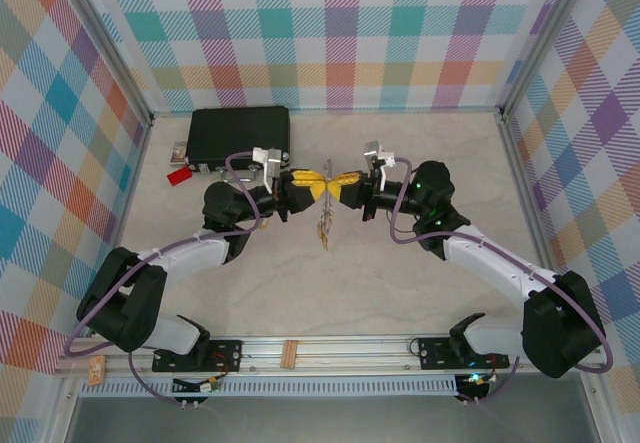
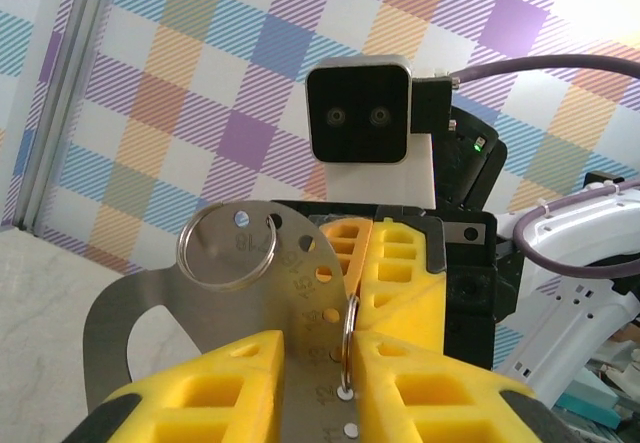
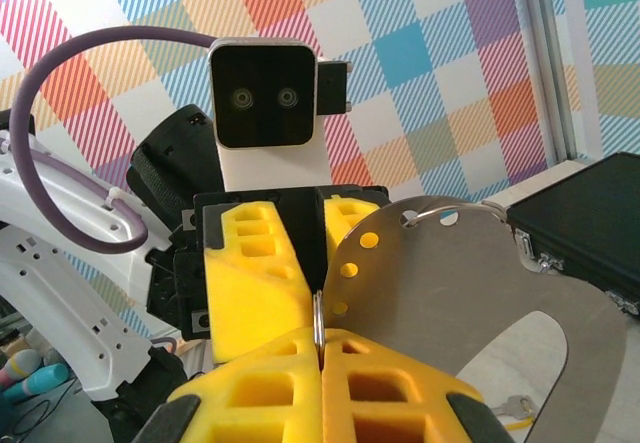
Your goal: Put the keys on the keyring
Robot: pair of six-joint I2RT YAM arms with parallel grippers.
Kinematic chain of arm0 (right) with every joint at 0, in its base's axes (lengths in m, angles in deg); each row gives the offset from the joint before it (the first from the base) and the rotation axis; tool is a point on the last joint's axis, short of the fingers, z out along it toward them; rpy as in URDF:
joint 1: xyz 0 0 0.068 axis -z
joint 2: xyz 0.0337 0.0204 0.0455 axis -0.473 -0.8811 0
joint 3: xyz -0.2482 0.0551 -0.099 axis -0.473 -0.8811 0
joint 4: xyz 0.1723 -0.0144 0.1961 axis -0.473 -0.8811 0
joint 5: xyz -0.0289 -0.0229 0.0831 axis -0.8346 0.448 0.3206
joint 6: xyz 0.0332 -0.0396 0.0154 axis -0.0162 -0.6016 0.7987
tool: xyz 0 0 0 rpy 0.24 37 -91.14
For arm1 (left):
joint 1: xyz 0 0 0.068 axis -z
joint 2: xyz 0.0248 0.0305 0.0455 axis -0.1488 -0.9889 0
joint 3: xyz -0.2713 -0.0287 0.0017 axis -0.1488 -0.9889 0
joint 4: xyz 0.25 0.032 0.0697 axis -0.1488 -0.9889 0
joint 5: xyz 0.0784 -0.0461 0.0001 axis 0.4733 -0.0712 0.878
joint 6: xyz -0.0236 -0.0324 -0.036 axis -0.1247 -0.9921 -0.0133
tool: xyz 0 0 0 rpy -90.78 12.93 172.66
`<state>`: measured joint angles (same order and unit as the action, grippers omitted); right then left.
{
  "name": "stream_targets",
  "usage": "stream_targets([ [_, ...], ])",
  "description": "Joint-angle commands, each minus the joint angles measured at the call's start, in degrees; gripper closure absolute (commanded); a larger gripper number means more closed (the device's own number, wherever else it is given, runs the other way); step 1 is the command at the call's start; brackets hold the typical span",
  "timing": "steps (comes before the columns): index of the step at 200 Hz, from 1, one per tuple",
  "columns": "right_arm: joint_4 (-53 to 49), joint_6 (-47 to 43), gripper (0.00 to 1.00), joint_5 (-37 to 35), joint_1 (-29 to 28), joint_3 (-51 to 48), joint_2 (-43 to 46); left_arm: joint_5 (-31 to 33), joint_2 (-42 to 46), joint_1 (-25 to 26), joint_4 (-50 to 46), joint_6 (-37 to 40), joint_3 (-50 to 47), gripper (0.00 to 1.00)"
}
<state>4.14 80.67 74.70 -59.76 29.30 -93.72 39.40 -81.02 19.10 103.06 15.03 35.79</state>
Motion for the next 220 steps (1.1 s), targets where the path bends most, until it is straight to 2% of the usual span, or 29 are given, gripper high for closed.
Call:
stream_targets([
  [1, 2.8, 0.5, 1.00, 1.8, 0.0, 0.5, 0.6, -0.9, -0.2, 0.4, 3.0, -0.3, 2.1, 0.79],
  [49, 2.0, -0.1, 1.00, 1.3, 0.0, 0.3, 1.0, -2.5, -0.4, 0.8, 2.8, -0.2, 2.6, 1.00],
  [70, 0.2, -1.3, 1.00, 0.8, 0.1, 0.6, 1.5, -2.5, 0.7, 0.9, 0.9, 1.5, 2.3, 1.00],
  [87, -4.1, -3.0, 0.87, 0.2, 0.2, 1.1, 2.3, -2.2, 3.0, 0.7, -3.7, 5.0, 2.3, 1.00],
  [132, -18.3, -11.3, 0.77, -1.0, 1.7, 3.0, 6.0, 1.0, 11.6, 0.8, -27.4, 21.3, 3.6, 1.00],
  [151, -22.5, -13.5, 0.73, -0.7, 2.2, 4.0, 6.4, 2.0, 14.1, 0.8, -34.1, 25.7, 4.4, 1.00],
  [220, -24.6, -14.3, 0.69, 7.7, 2.5, 9.1, 2.6, 1.2, 14.0, 1.0, -37.0, 26.5, 5.6, 1.00],
])
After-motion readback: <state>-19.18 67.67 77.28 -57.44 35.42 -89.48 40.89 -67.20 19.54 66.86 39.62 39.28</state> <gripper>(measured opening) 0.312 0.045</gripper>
